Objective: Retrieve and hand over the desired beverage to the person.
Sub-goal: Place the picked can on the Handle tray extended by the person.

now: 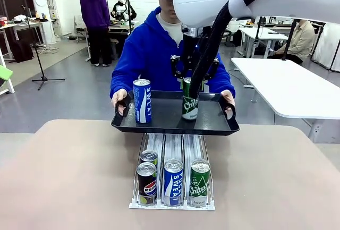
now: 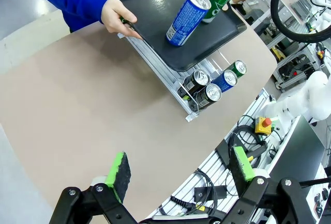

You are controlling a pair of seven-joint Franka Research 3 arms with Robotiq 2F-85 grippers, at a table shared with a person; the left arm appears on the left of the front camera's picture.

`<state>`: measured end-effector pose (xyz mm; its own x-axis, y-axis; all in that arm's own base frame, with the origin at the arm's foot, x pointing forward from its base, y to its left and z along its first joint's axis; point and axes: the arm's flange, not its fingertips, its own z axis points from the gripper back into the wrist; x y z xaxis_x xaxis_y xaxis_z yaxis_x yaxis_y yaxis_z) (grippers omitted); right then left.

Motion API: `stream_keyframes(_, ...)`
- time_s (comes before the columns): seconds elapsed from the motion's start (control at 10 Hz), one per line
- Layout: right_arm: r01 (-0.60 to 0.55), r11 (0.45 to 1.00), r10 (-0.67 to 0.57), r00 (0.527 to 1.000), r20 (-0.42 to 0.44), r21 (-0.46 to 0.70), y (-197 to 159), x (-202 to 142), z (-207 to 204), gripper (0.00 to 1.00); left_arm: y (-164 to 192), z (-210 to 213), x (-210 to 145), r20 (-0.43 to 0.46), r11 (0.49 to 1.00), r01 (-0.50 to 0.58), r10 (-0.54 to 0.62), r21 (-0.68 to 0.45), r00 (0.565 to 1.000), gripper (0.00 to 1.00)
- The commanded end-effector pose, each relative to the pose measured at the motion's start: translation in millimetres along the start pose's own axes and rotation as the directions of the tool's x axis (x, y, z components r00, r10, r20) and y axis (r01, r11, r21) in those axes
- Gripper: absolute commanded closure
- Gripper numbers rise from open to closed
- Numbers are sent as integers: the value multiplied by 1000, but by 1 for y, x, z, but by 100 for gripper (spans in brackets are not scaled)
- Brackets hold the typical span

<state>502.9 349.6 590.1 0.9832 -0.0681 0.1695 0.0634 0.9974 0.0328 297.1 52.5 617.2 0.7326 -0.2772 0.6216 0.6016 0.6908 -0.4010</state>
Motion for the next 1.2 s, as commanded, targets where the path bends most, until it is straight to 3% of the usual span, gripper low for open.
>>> stream_keyframes(0.0,-13,1000,14,999,-34,27,-2,0,1,13,2,0,-1,10,1000,16,-16,-16,1000,0)
stream_keyframes(0.2,-17,999,18,999,-41,32,-2,0,1,0,2,0,-1,10,1000,16,-16,-16,1000,0)
stream_keyframes(0.7,-16,999,19,998,-64,48,-2,-2,2,0,2,0,-1,10,1000,16,-16,-16,1000,0)
stream_keyframes(1.1,-45,999,47,997,-60,30,-26,-58,52,0,2,0,-1,10,1000,16,-16,-16,1000,0)
